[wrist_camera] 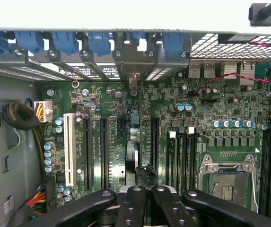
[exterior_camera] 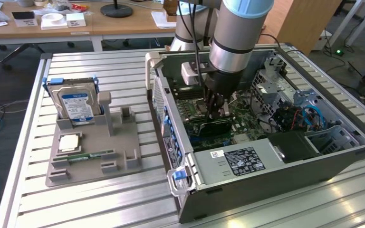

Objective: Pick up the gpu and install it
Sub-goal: 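Press down on the gpu until it lock into place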

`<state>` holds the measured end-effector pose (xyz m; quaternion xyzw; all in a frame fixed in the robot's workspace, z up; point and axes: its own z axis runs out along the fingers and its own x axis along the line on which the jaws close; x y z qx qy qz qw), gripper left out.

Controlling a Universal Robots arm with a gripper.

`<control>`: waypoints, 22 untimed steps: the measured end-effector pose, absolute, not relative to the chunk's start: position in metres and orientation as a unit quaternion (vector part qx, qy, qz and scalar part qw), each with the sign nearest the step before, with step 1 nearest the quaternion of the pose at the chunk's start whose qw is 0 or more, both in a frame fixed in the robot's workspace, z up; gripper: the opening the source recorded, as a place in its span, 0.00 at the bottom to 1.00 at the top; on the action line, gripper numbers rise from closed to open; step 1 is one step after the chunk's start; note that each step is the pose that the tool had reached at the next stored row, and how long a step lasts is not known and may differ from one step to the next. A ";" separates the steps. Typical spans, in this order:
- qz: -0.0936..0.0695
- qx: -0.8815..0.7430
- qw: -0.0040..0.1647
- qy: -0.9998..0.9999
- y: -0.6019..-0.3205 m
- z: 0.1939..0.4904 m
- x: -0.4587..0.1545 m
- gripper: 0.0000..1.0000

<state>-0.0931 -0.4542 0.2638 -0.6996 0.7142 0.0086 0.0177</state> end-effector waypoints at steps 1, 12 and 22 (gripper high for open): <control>0.009 -0.700 0.018 0.714 -0.454 0.264 -0.093 0.11; 0.009 -0.700 0.018 0.714 -0.454 0.262 -0.093 0.11; 0.008 -0.700 0.018 0.714 -0.454 0.262 -0.094 0.11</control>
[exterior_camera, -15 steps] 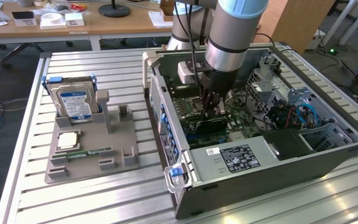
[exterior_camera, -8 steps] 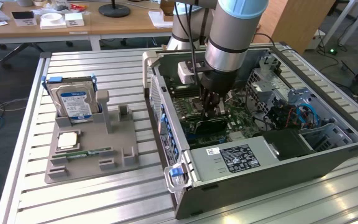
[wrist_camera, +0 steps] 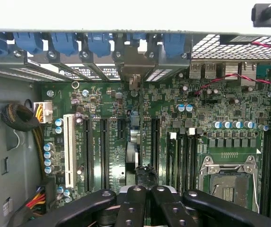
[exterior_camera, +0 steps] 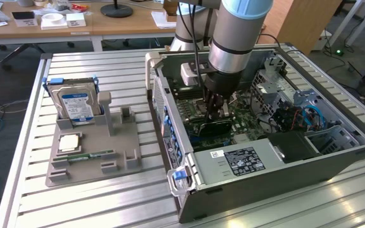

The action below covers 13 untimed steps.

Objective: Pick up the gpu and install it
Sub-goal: 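Press down on the gpu until it lock into place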

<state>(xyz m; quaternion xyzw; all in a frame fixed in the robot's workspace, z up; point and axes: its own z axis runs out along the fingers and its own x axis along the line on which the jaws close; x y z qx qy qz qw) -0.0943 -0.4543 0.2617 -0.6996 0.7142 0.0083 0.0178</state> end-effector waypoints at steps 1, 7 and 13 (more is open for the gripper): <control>0.008 -0.700 0.018 0.714 -0.454 0.261 -0.094 0.11; 0.008 -0.700 0.018 0.714 -0.454 0.261 -0.095 0.11; 0.008 -0.700 0.018 0.714 -0.454 0.261 -0.095 0.11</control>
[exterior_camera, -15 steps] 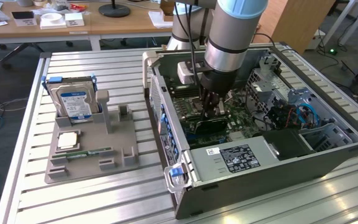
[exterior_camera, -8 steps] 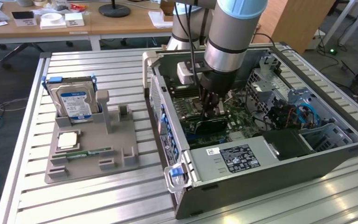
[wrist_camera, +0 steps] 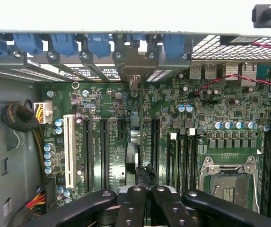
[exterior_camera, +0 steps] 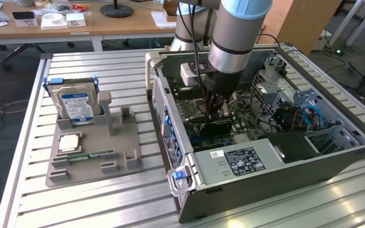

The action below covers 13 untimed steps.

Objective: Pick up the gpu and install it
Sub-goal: 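Press down on the gpu until it lock into place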

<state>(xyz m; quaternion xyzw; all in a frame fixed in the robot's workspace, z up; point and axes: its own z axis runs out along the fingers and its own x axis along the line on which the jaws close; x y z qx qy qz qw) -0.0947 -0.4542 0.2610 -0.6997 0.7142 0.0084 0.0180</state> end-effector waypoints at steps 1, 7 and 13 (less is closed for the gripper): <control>0.009 -0.700 0.018 0.714 -0.454 0.261 -0.095 0.11; 0.008 -0.700 0.018 0.714 -0.454 0.270 -0.095 0.11; 0.008 -0.700 0.018 0.714 -0.454 0.282 -0.095 0.11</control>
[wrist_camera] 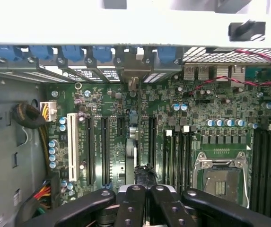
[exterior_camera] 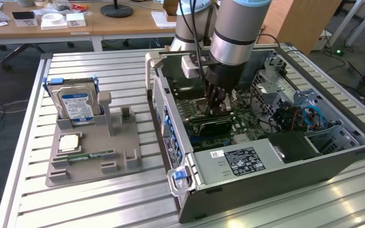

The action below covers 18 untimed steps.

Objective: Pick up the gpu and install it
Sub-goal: 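Press down on the gpu until it lock into place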

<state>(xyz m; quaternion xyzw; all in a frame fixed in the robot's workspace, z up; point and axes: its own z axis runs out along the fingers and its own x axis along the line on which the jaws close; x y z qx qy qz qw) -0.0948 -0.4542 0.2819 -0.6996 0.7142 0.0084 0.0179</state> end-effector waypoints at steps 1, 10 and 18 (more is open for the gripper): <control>0.008 -0.700 0.018 0.714 -0.454 0.284 -0.095 0.11; 0.008 -0.700 0.018 0.714 -0.454 0.310 -0.095 0.11; 0.008 -0.700 0.018 0.714 -0.454 0.334 -0.095 0.11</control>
